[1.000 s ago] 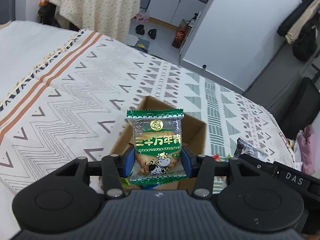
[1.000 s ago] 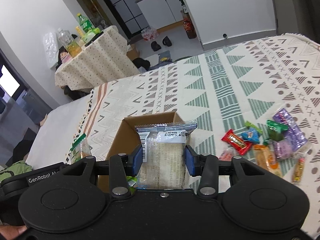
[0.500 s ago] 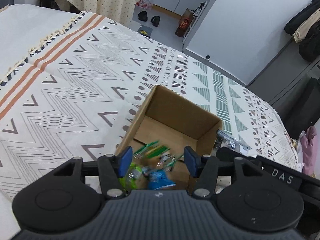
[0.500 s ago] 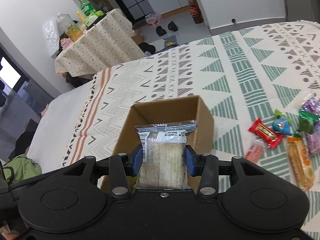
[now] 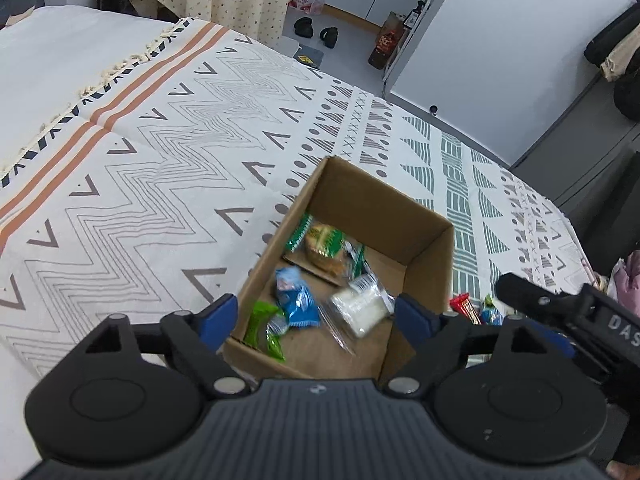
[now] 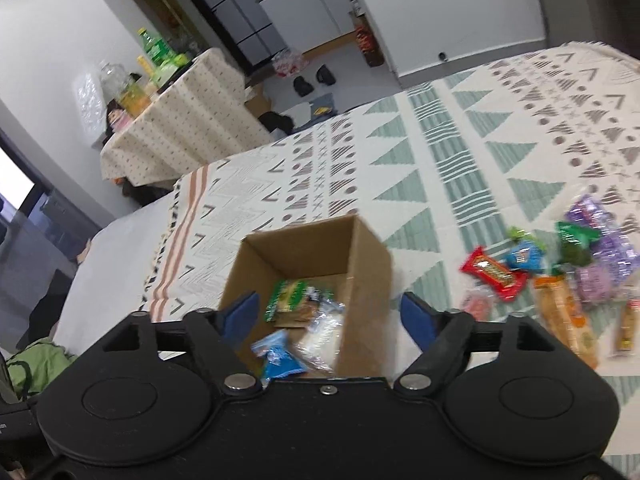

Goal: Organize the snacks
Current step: 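Carry both packs over the box and release them inside, then move both tools back over the remaining snacks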

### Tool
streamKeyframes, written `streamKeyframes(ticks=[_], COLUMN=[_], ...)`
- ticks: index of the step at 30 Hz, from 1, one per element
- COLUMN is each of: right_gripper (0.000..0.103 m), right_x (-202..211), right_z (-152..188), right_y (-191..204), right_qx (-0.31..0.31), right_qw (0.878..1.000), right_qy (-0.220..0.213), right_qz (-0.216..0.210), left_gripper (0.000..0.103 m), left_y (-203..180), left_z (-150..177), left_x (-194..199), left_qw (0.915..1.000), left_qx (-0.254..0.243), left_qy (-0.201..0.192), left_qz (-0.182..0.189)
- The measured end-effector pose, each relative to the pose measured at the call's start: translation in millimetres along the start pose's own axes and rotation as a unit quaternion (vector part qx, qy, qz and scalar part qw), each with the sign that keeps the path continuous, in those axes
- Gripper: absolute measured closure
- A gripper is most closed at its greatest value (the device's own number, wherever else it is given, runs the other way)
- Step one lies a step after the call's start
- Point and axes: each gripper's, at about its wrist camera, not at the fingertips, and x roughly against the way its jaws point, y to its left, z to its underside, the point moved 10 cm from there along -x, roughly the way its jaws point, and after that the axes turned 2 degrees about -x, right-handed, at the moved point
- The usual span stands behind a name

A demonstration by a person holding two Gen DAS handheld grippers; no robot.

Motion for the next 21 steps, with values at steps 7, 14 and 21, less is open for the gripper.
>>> streamKeyframes(ticks=[7,14,21], right_gripper=[0.010,0.000,0.000], right_x=[28,54,80], right_z=[1,2,-1], right_y=[-26,-49,-74], right_qx=[0.009,0.008,0.000], right_qw=[1.000,0.999,0.998], right_qy=[-0.015,-0.026,-0.043], right_qz=[0.019,0.031,0.040], left_gripper=[0.008,0.000,0.000], left_y=[-20,-47,-73], left_z=[14,27,40], left_x=[10,25,36], left_qw=[0.9999,0.9993,0.9978], left_qx=[-0.010,-0.036,-0.064], left_qy=[-0.001,-0.010,-0.015], left_qz=[0.000,0.004,0.008])
